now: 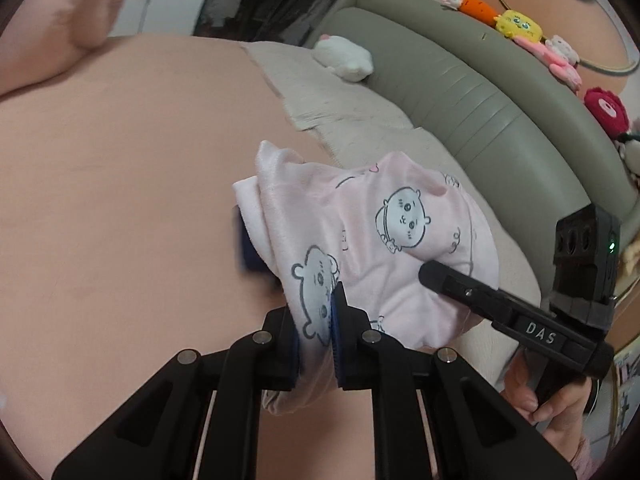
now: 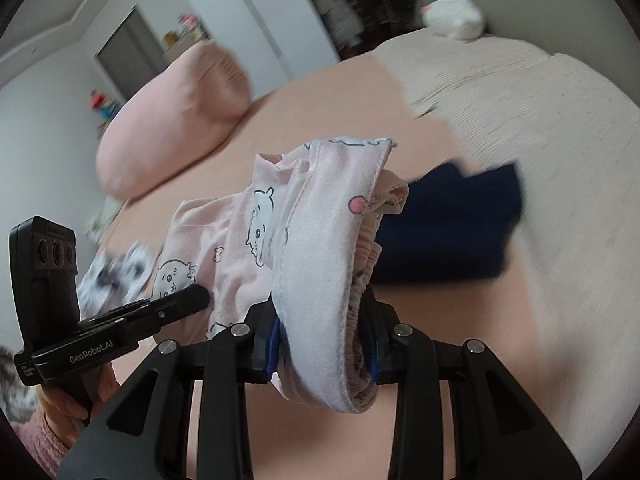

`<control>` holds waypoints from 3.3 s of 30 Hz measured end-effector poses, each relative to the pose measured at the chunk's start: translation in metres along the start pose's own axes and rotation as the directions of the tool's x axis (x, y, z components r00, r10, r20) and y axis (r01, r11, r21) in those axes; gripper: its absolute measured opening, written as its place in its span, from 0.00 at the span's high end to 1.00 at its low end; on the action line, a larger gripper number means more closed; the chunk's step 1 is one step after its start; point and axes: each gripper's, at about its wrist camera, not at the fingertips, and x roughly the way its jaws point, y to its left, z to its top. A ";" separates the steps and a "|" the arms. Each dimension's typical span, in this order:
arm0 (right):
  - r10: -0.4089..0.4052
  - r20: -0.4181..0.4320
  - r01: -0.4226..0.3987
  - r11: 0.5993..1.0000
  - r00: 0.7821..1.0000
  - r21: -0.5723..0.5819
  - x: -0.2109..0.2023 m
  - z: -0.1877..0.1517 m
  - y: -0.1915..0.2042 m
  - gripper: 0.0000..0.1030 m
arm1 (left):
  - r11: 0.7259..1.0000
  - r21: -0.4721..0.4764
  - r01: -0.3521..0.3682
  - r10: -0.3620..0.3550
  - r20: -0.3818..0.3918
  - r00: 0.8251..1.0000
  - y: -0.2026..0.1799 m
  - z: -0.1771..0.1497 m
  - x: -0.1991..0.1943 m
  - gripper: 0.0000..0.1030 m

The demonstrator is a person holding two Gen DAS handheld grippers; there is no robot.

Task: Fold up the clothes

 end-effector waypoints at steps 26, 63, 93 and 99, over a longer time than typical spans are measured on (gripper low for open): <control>-0.146 -0.036 0.144 0.989 0.989 -0.035 0.055 0.048 -0.090 0.63 | 0.993 0.109 -0.054 0.047 0.064 0.997 -0.027 0.034 0.111 0.62; -0.191 0.035 0.191 0.982 0.981 0.006 0.073 0.074 -0.041 0.58 | 0.967 -0.012 -0.253 0.253 0.047 0.966 0.017 0.036 0.074 0.49; -0.198 0.008 0.194 0.949 0.980 -0.248 -0.075 -0.094 0.243 0.19 | 0.809 -0.211 -0.549 0.581 0.139 0.802 0.110 -0.124 -0.288 0.25; -0.205 0.062 0.214 0.942 0.977 -0.257 -0.113 -0.131 0.257 0.18 | 0.814 -0.224 -0.537 0.573 0.148 0.806 0.092 -0.175 -0.323 0.25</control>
